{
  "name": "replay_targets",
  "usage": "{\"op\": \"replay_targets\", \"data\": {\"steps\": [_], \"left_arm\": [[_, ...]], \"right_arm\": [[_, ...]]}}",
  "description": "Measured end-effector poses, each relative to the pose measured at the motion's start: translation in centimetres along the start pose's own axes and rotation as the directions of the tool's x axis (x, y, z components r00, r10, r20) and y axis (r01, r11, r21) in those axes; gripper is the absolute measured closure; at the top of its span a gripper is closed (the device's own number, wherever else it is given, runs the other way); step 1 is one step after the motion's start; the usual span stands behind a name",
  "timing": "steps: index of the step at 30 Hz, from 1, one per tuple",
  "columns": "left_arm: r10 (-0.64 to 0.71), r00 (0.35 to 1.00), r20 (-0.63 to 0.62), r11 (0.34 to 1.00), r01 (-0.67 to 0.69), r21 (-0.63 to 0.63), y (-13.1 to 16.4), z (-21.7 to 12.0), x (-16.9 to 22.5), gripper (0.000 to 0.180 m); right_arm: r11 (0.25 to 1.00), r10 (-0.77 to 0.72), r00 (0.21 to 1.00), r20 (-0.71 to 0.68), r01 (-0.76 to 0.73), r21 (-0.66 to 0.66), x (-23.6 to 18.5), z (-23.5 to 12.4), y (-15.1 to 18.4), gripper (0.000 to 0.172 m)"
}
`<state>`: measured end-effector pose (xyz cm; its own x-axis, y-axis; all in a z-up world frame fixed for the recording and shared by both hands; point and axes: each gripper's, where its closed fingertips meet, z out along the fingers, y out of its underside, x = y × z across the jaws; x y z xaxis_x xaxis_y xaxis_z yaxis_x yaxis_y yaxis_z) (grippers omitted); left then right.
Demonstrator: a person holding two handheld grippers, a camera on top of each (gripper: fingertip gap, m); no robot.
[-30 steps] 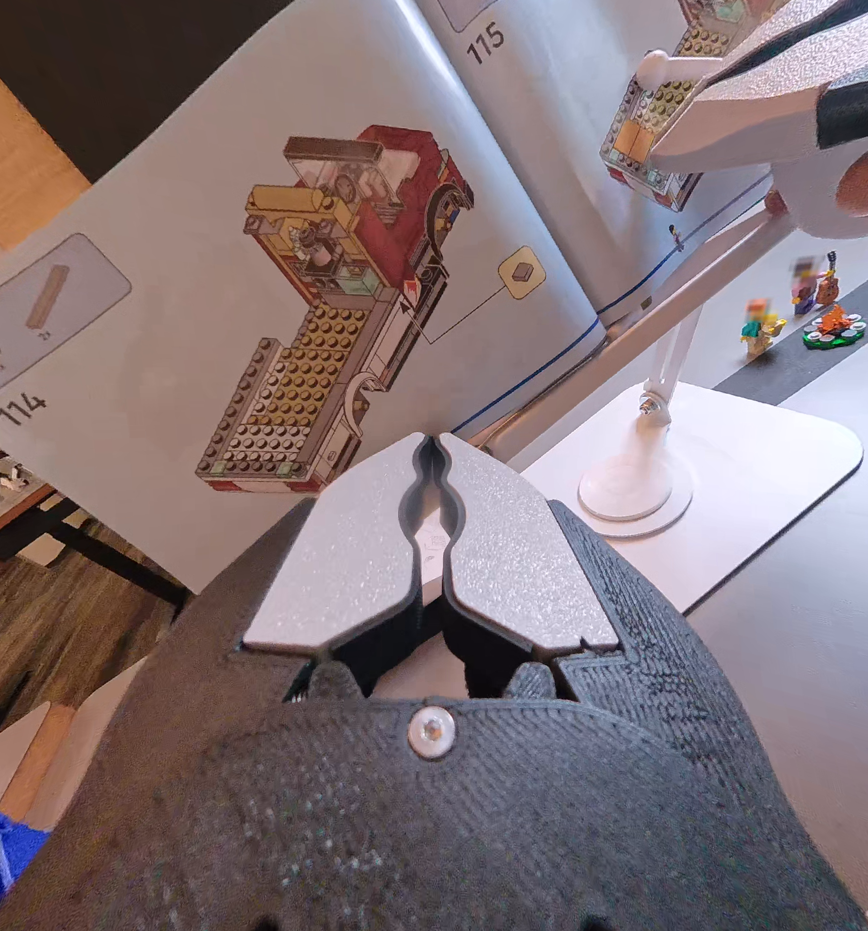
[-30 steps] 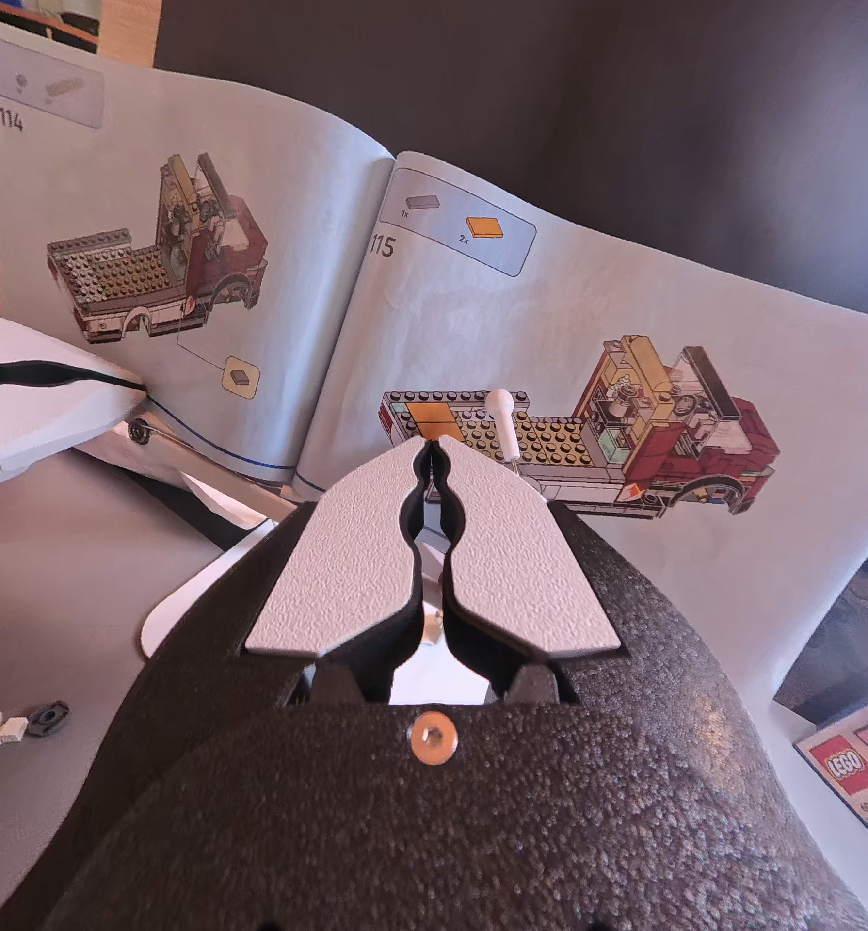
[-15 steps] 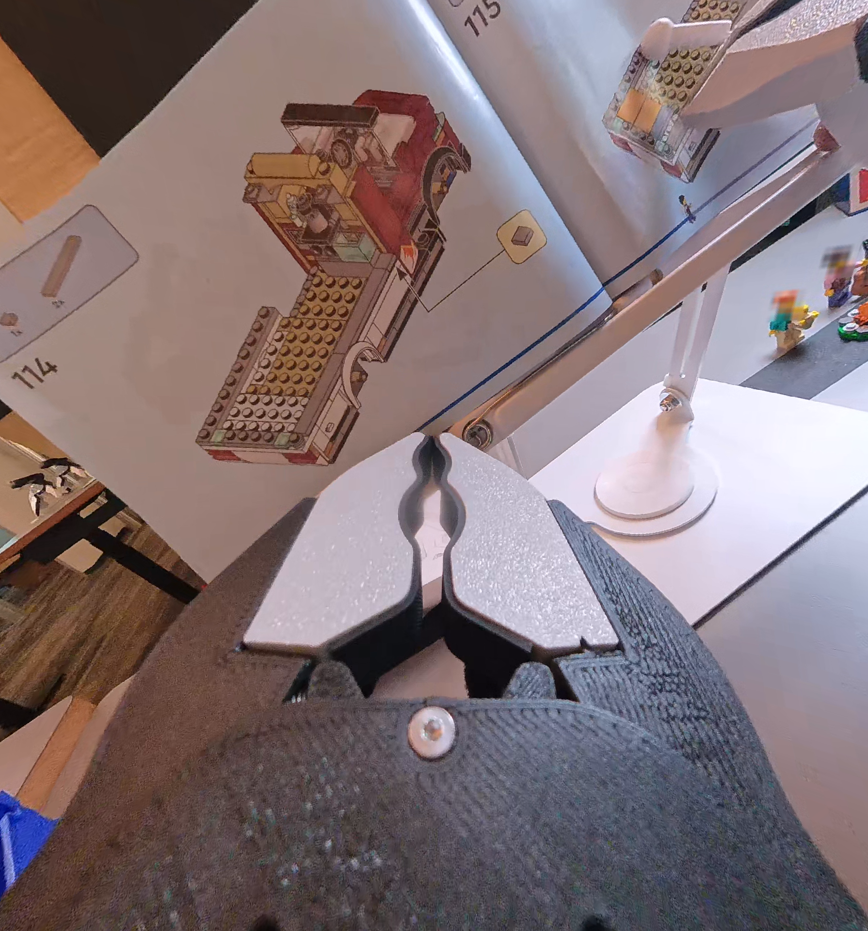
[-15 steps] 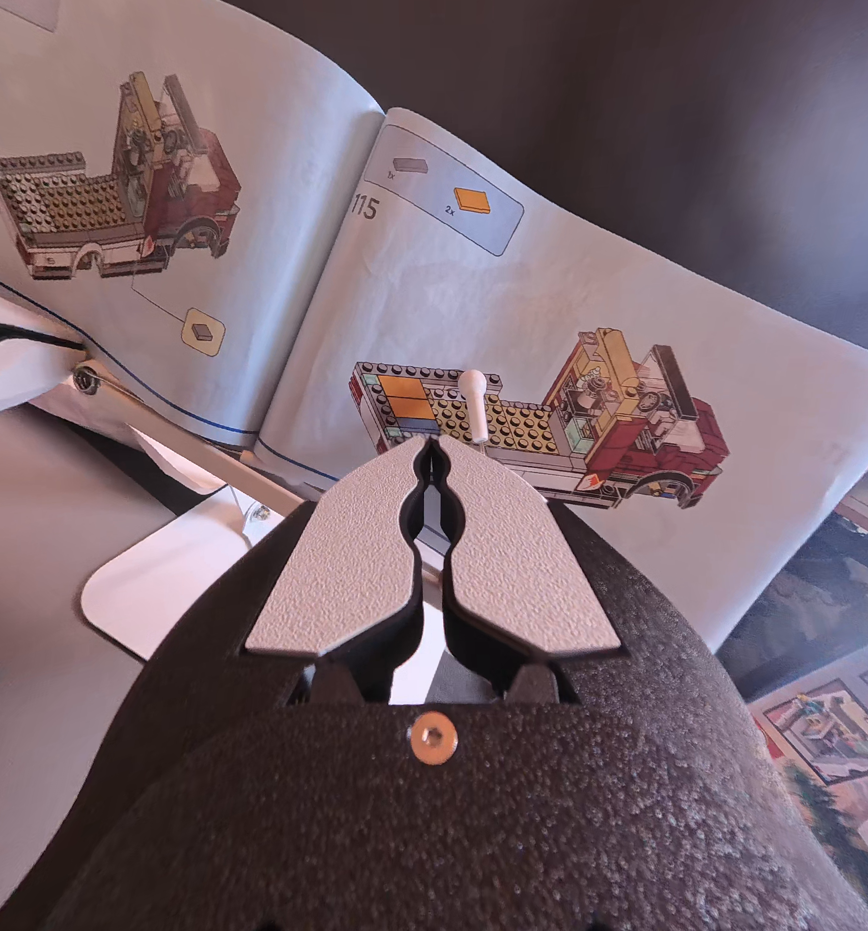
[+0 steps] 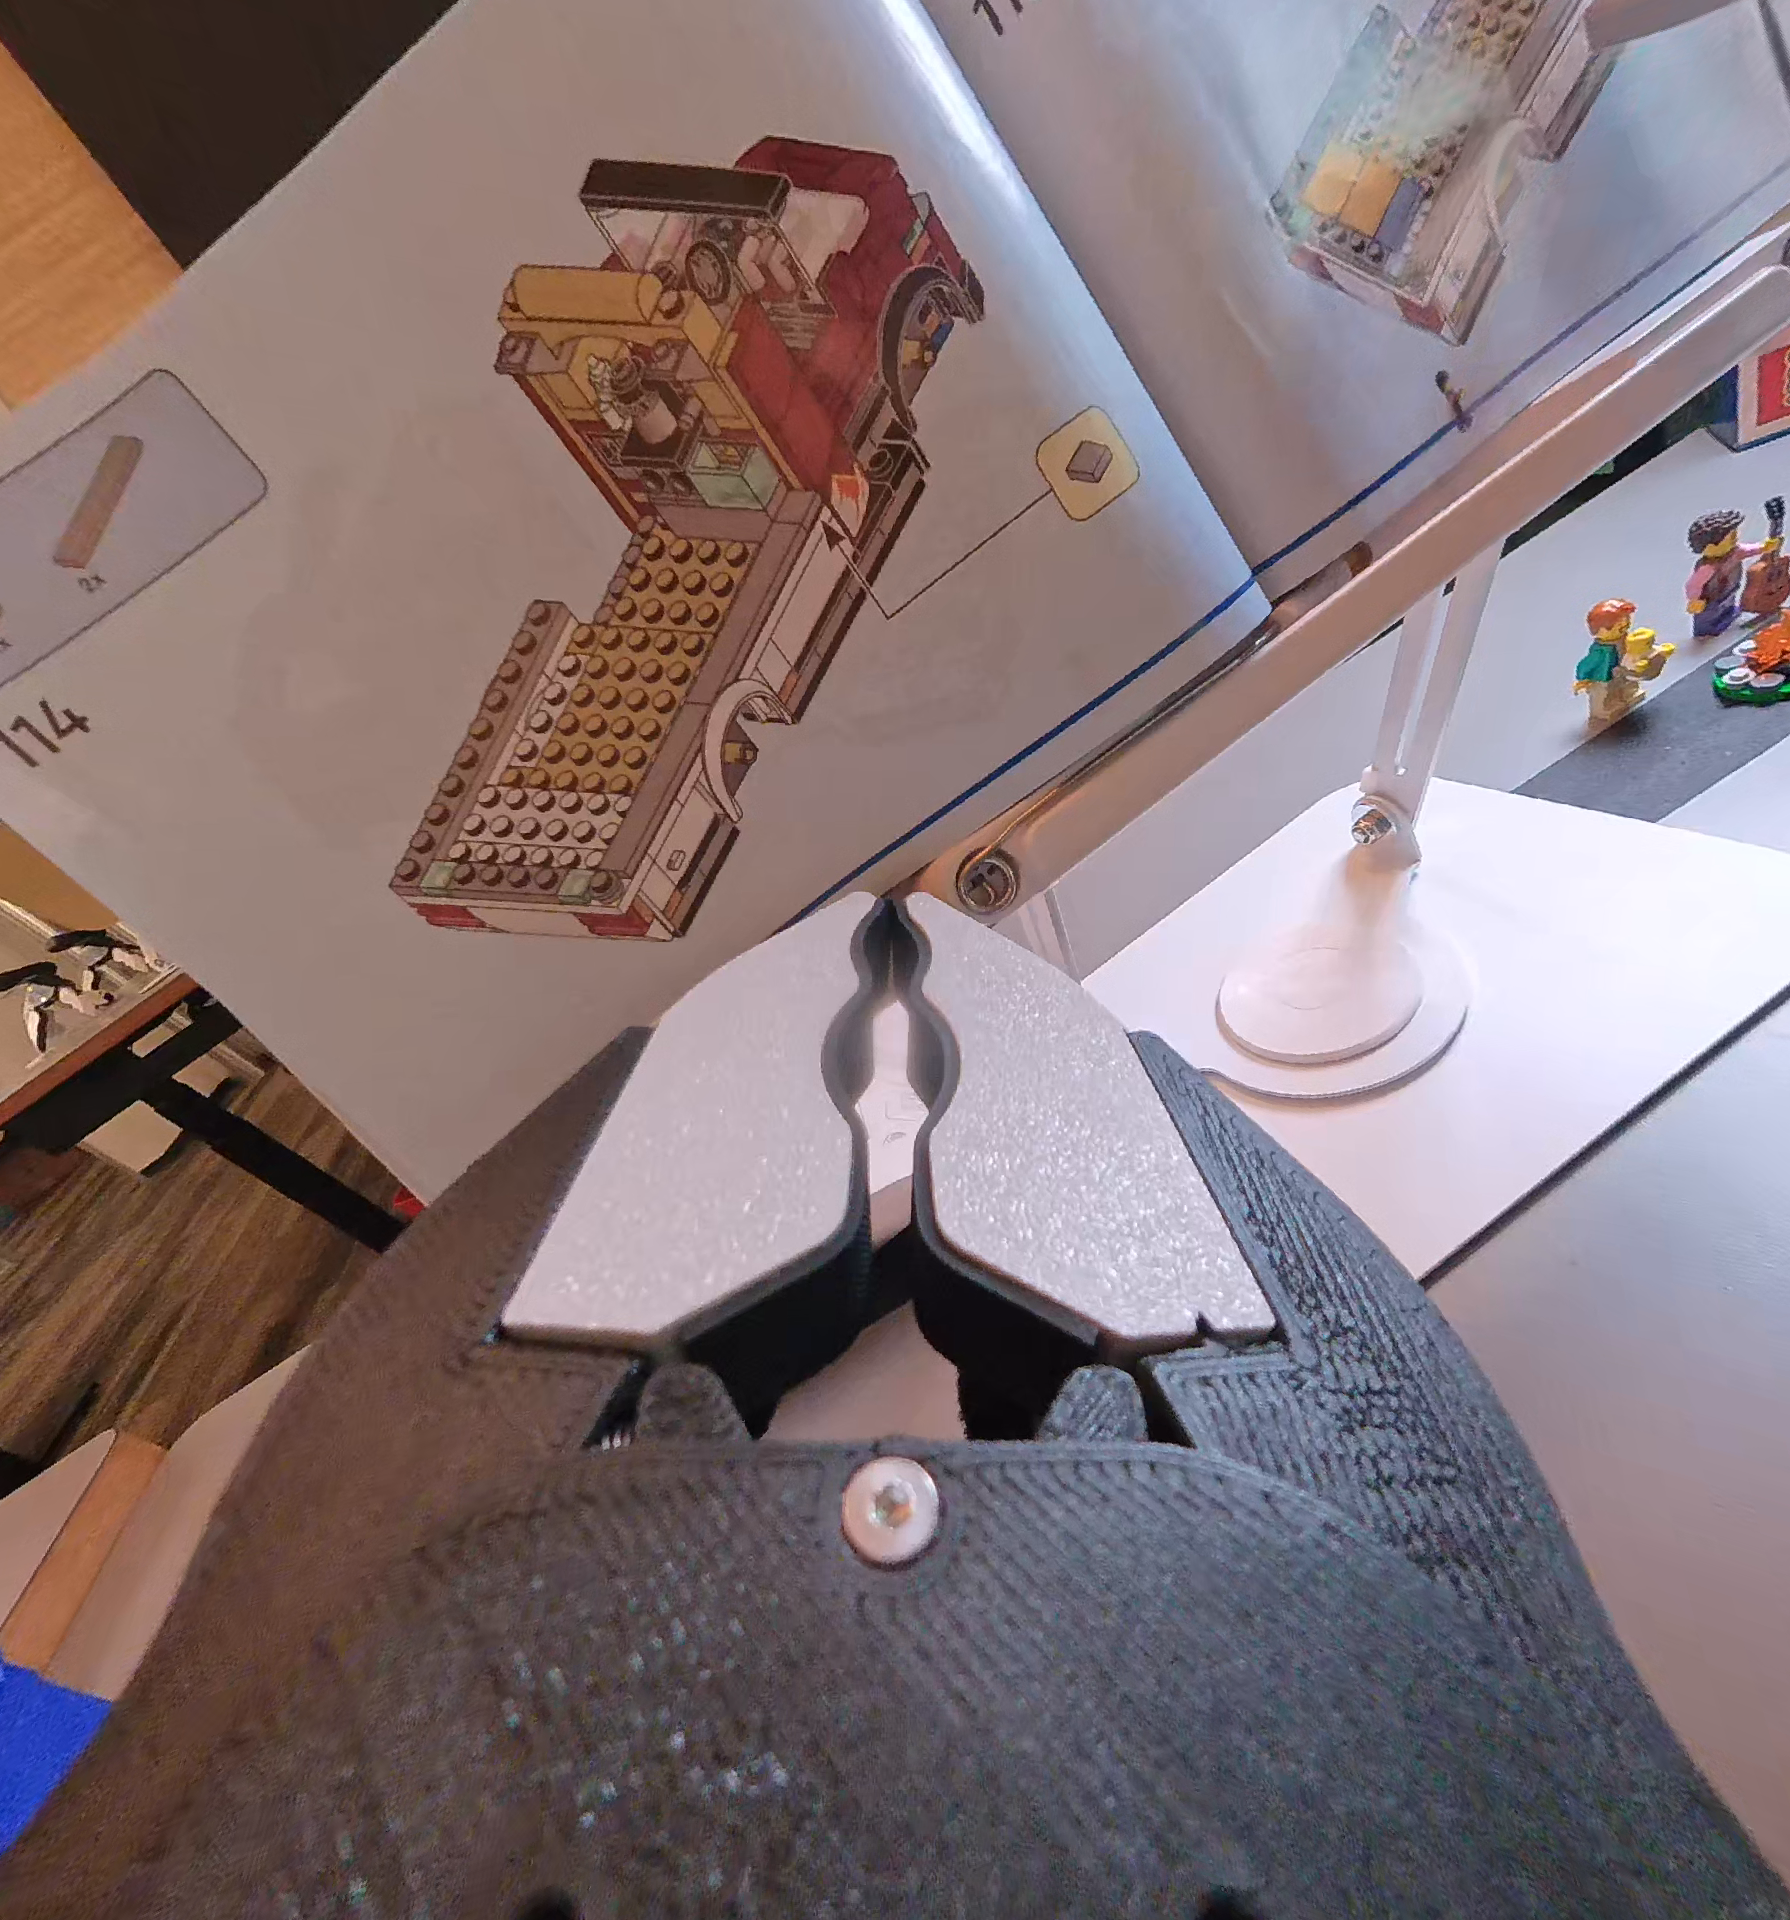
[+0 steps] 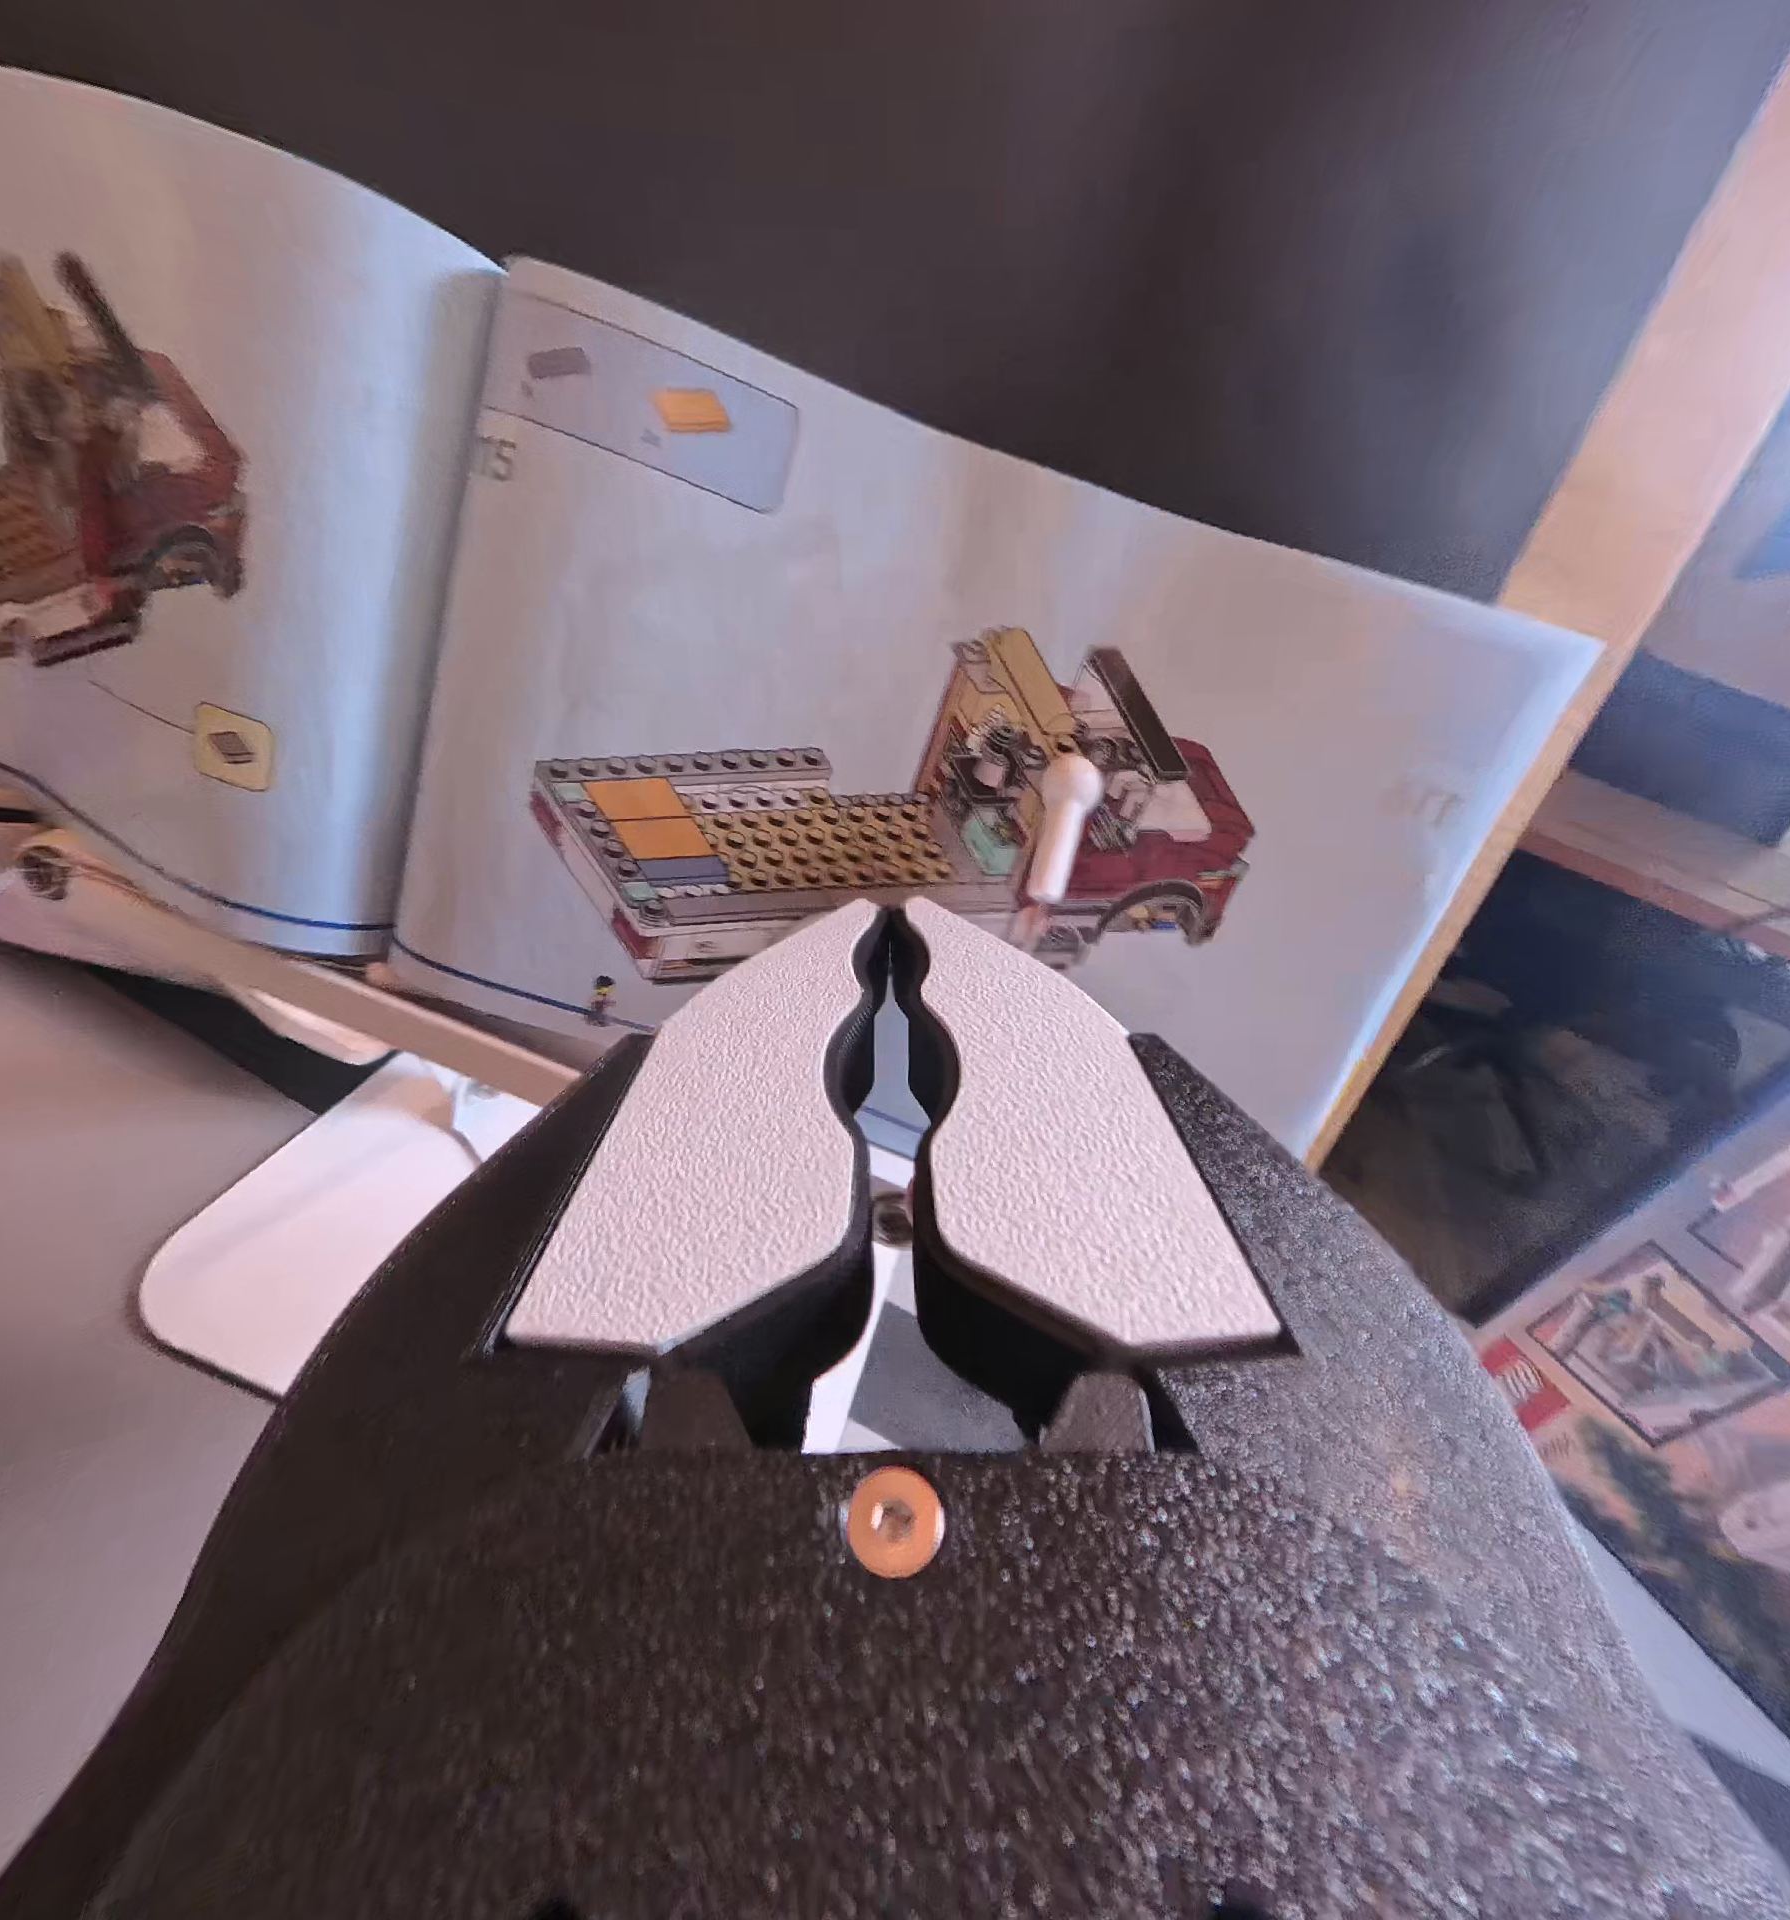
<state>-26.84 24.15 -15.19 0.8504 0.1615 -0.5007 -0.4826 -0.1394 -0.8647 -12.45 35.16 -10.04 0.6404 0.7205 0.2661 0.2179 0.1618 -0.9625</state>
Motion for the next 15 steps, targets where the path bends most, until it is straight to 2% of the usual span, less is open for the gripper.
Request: {"op": "replay_targets", "data": {"steps": [4, 15], "left_arm": [[0.0, 1.0, 0.003, 1.0, 0.0, 0.005, 0.0, 0.0, 0.0, 0.18], [-0.002, 1.0, 0.0, 1.0, 0.002, 0.011, 0.1, 0.0, 0.0, 0.18]], "right_arm": [[0.993, -0.11, 0.99, 0.094, 0.105, 0.054, -3.1, -0.3, -1.2, 0.171], [0.99, -0.142, 0.98, 0.142, 0.141, 0.017, -4.9, 1.1, -0.8, 0.172]]}}
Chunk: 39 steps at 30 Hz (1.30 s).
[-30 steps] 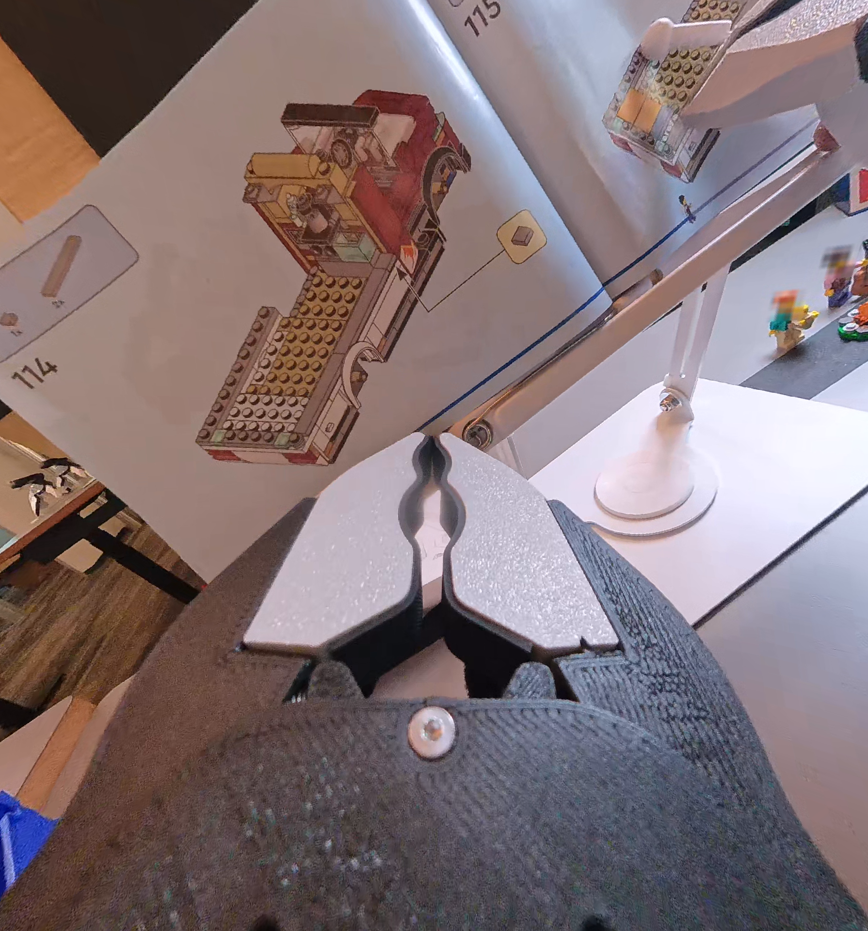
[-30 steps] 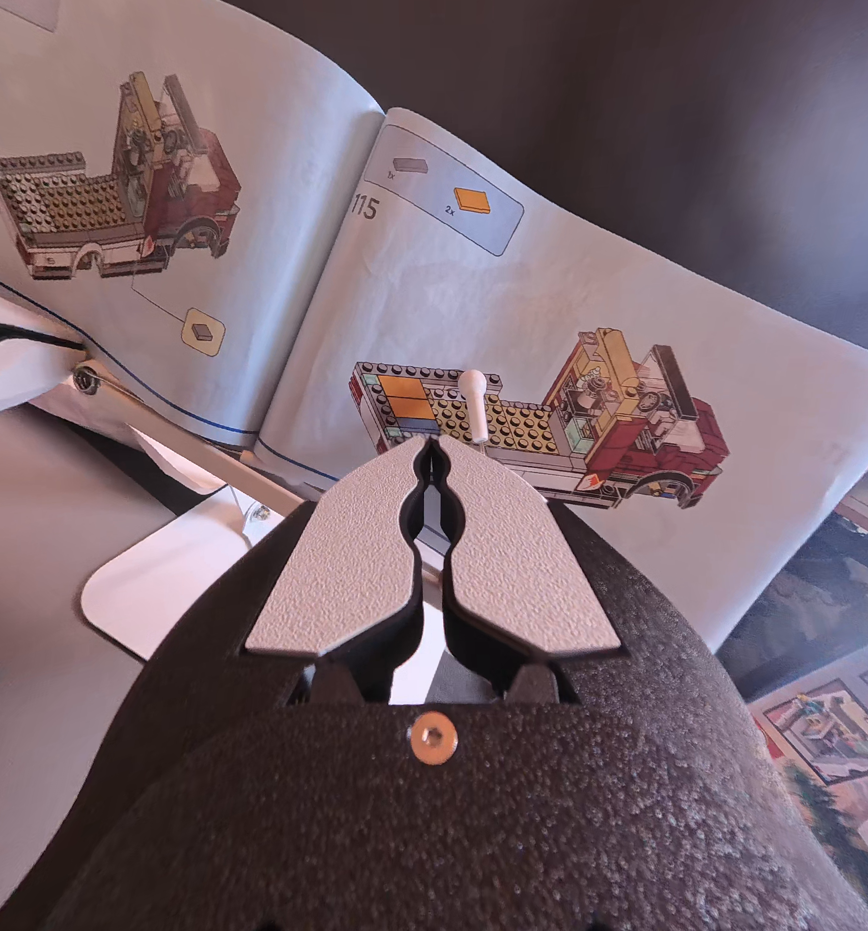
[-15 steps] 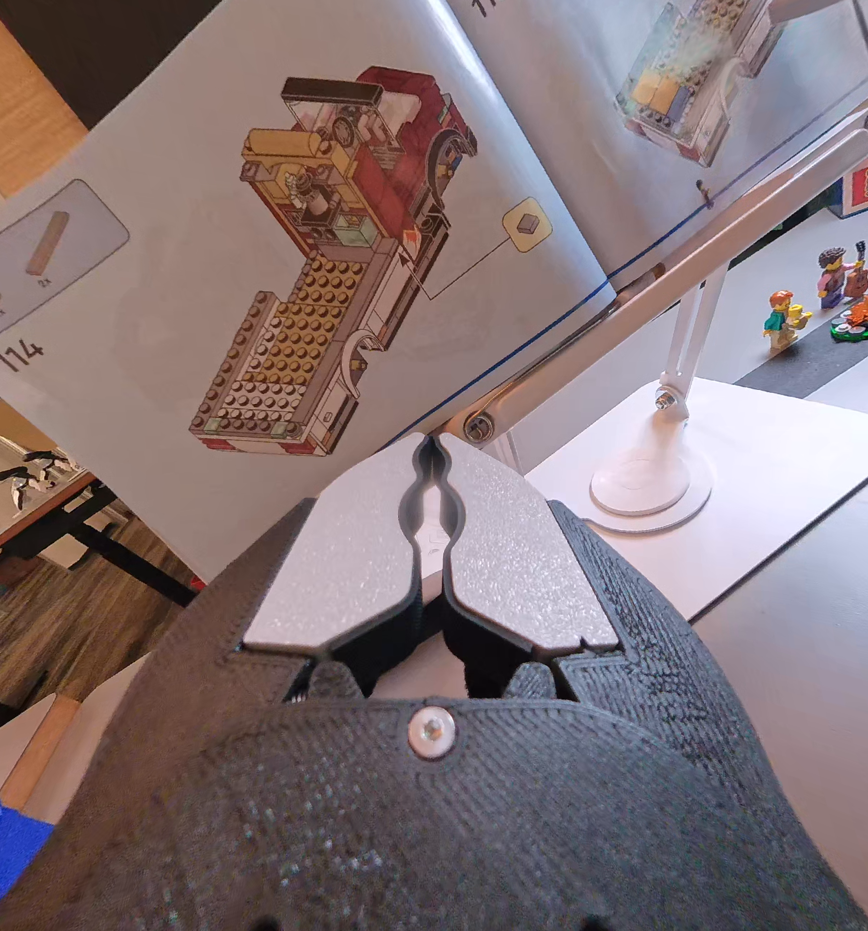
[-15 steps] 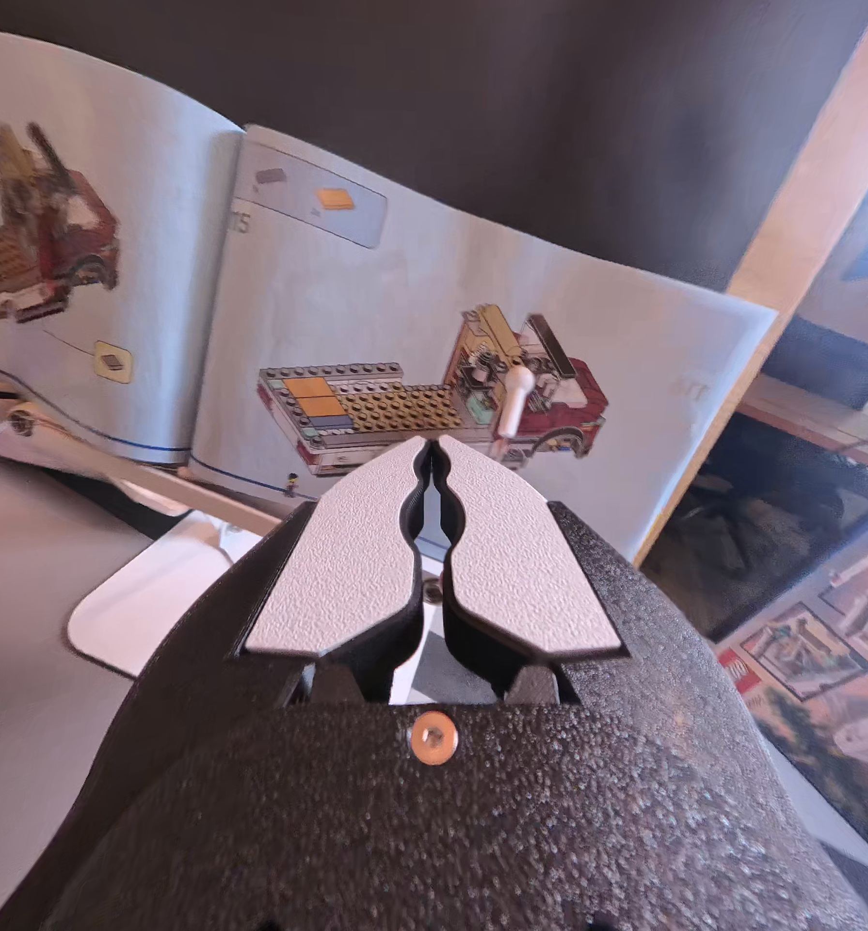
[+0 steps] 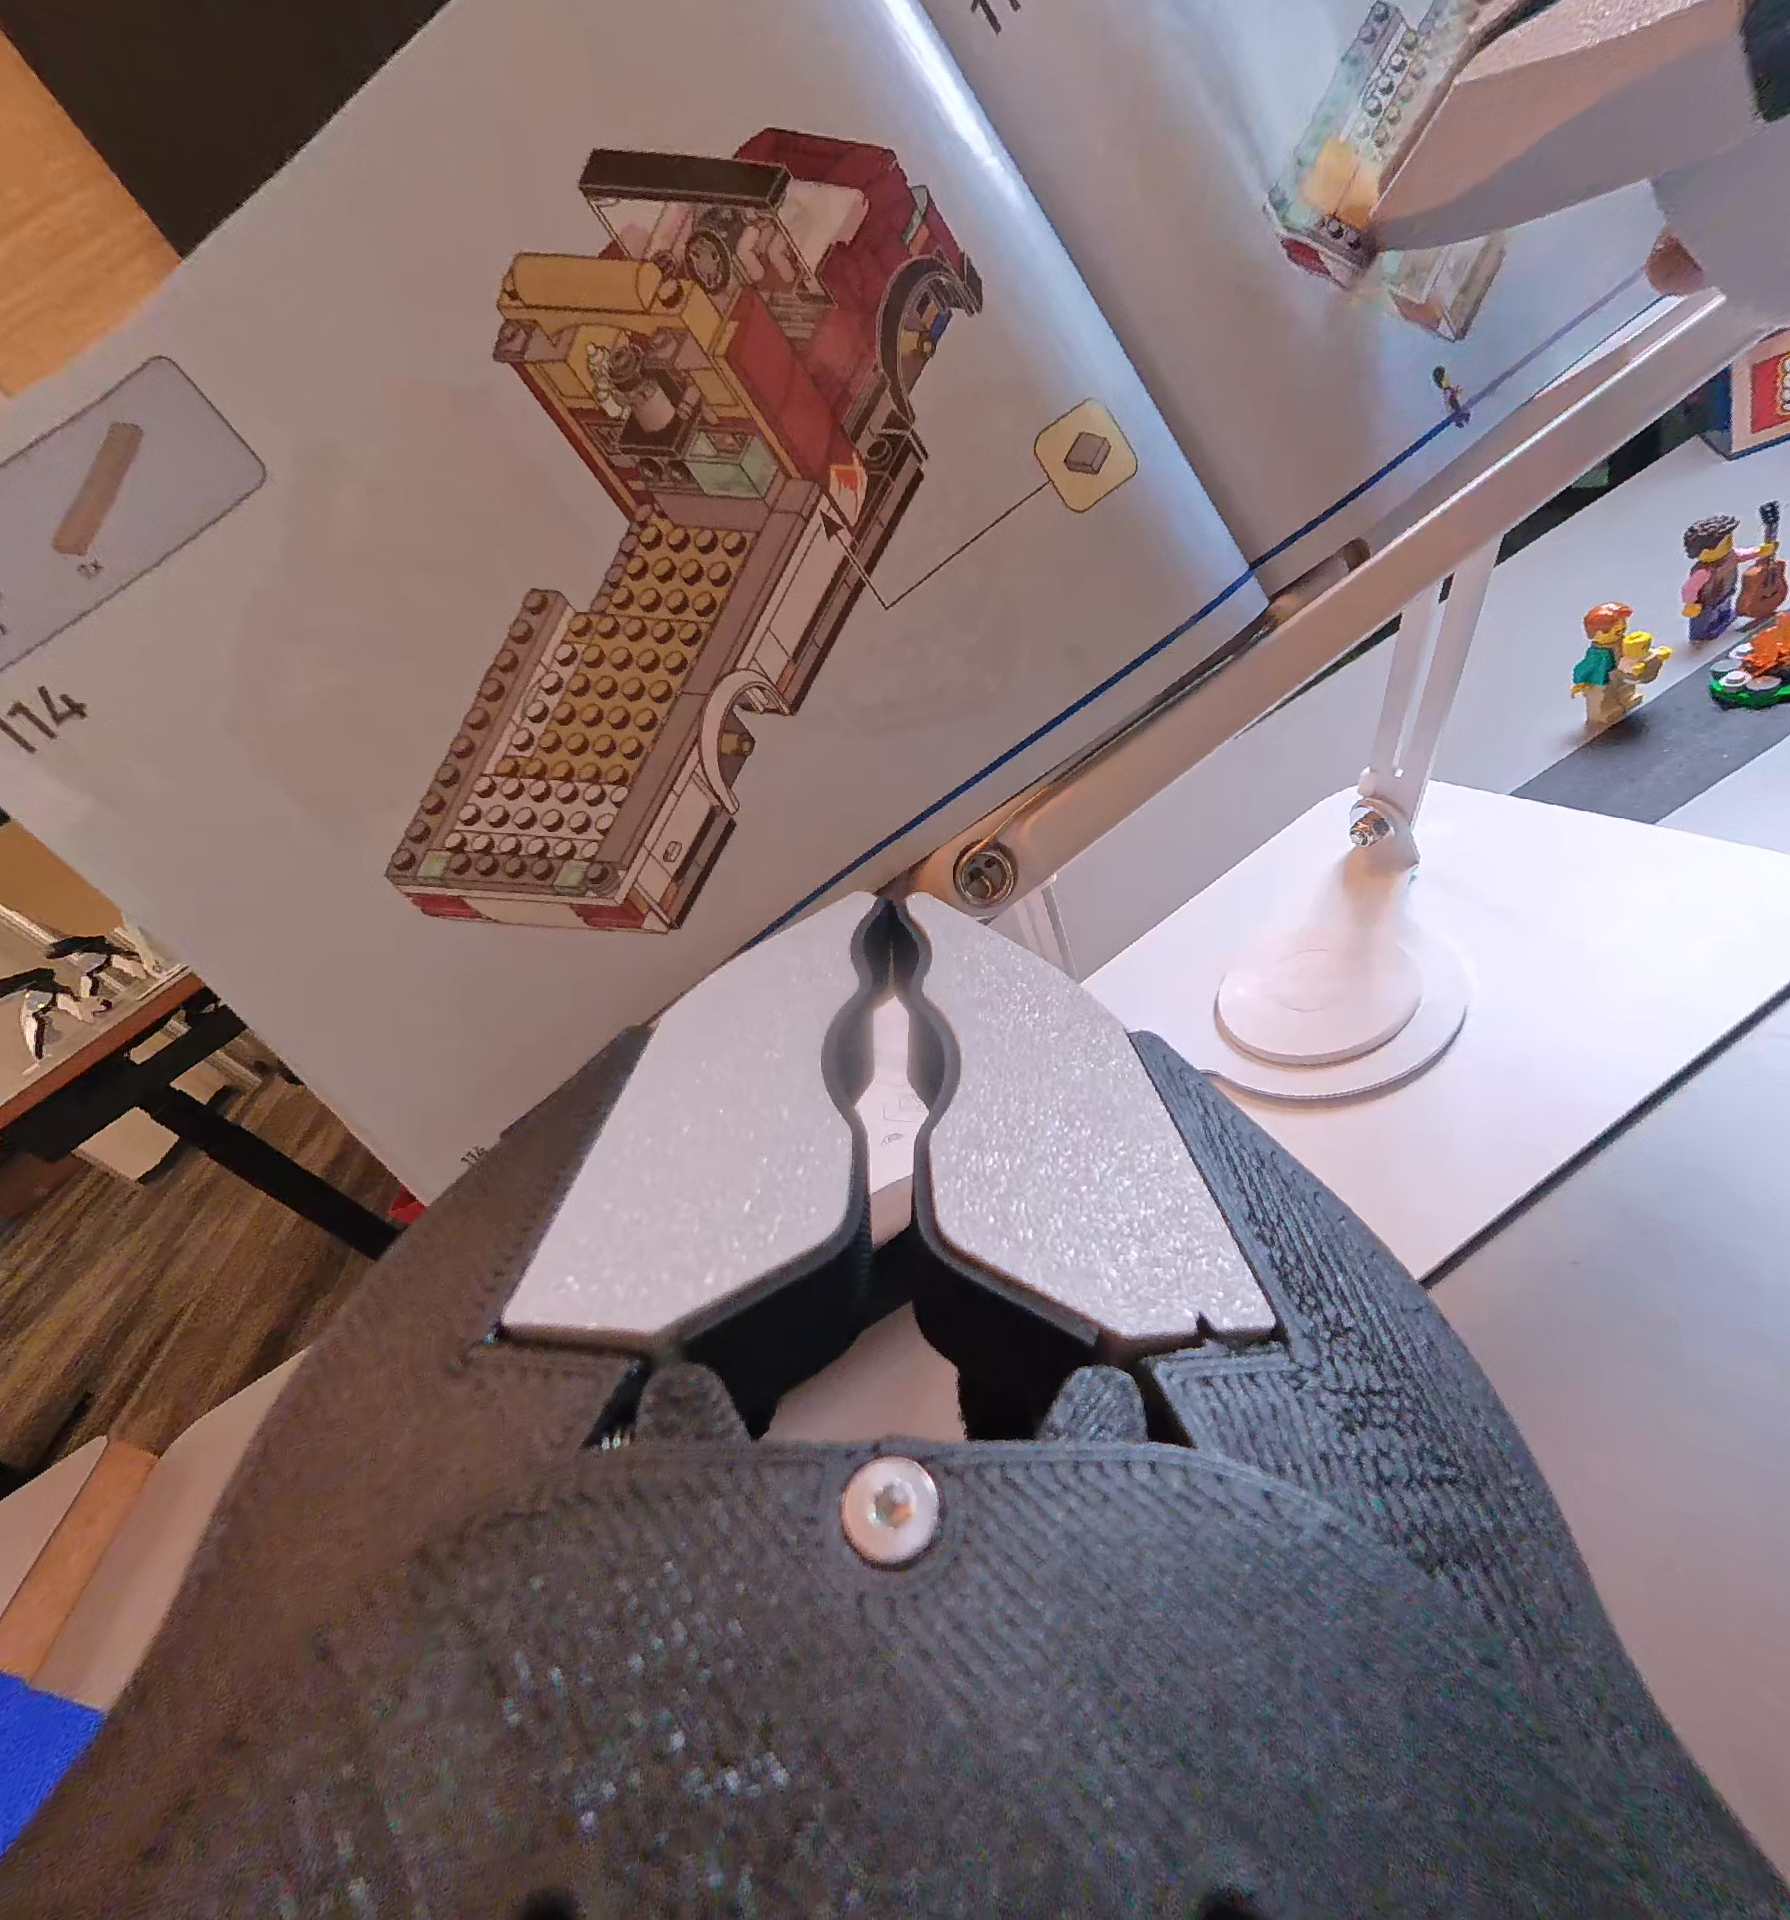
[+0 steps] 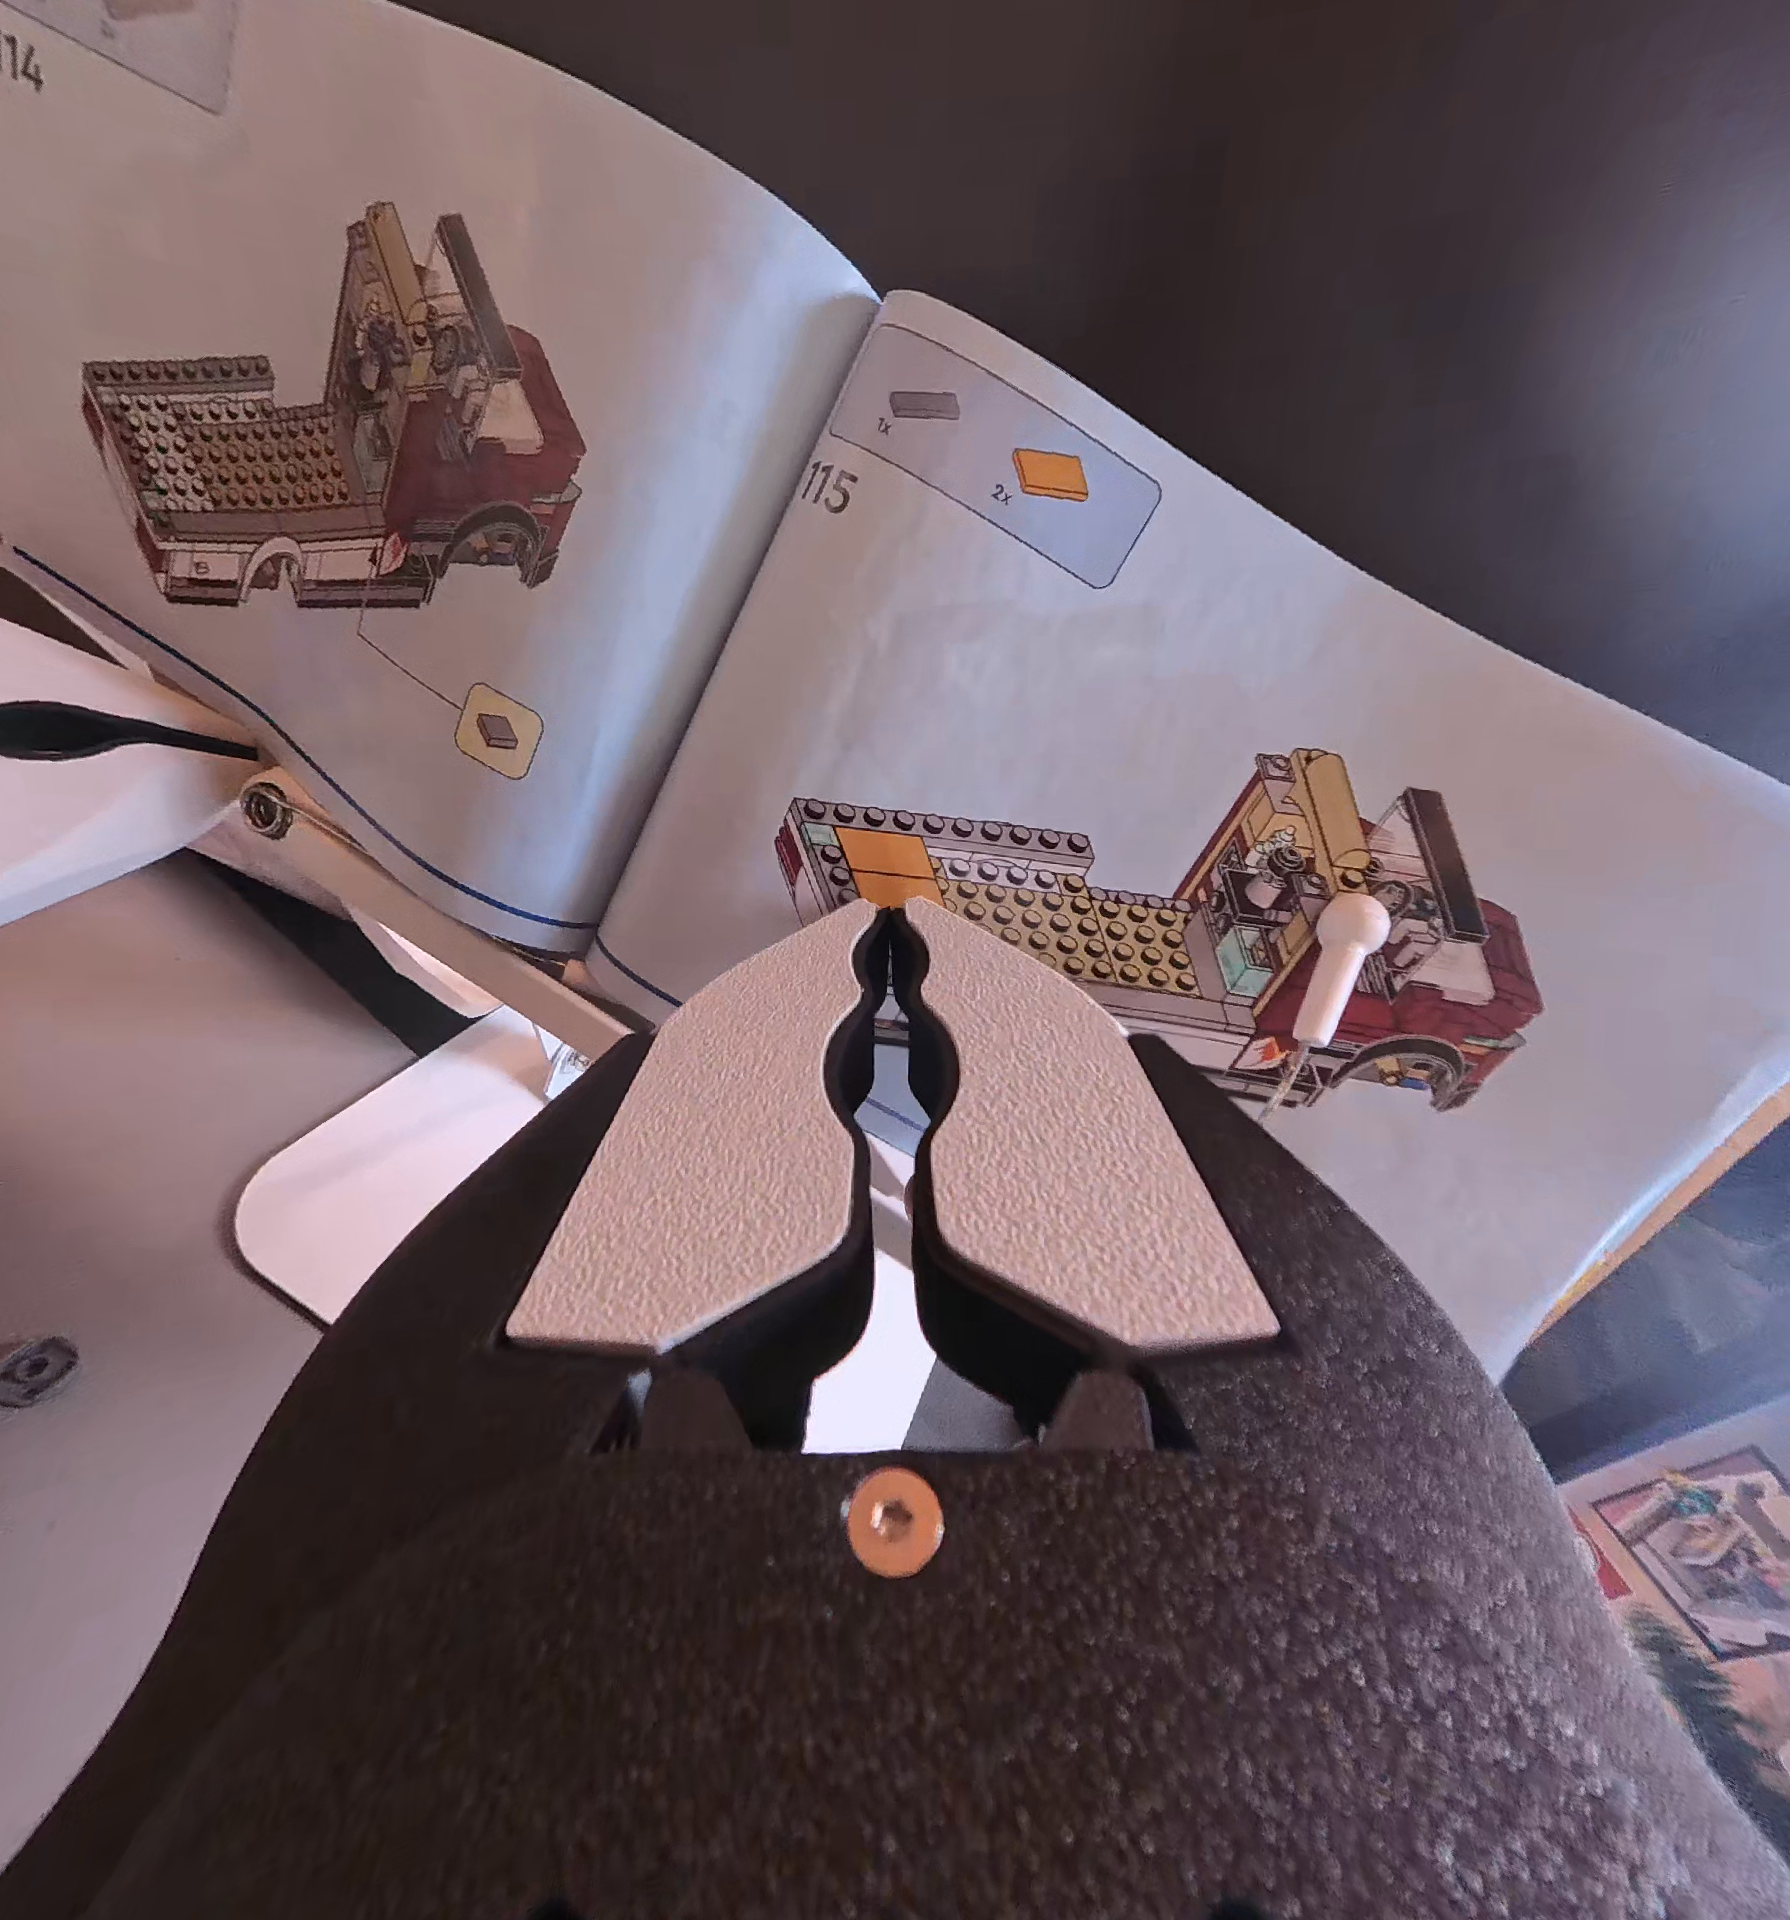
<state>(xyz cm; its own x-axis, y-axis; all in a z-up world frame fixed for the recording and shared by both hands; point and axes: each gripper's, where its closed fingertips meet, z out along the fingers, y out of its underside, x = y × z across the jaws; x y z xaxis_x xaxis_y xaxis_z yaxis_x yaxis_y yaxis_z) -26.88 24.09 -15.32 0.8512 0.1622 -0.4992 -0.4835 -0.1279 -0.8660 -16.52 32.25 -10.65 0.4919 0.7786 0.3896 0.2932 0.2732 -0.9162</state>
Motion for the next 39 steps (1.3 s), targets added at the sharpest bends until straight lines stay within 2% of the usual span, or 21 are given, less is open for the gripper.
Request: {"op": "replay_targets", "data": {"steps": [22, 34, 39], "left_arm": [[-0.004, 1.0, 0.006, 0.999, 0.004, 0.045, -0.5, -0.2, 0.1, 0.18], [-0.008, 1.0, 0.007, 0.997, 0.007, 0.08, -1.0, -0.5, 0.2, 0.18], [-0.021, 1.0, 0.003, 0.995, 0.02, 0.1, -1.4, -0.7, 0.1, 0.18]], "right_arm": [[1.0, 0.03, 1.0, -0.004, -0.03, -0.002, 0.4, -0.4, 1.1, 0.172], [0.999, 0.037, 0.999, -0.003, -0.037, 0.015, 0.3, -0.3, 0.7, 0.171], [0.999, 0.036, 0.999, 0.014, -0.037, 0.023, -0.1, -1.9, 1.0, 0.17]]}}
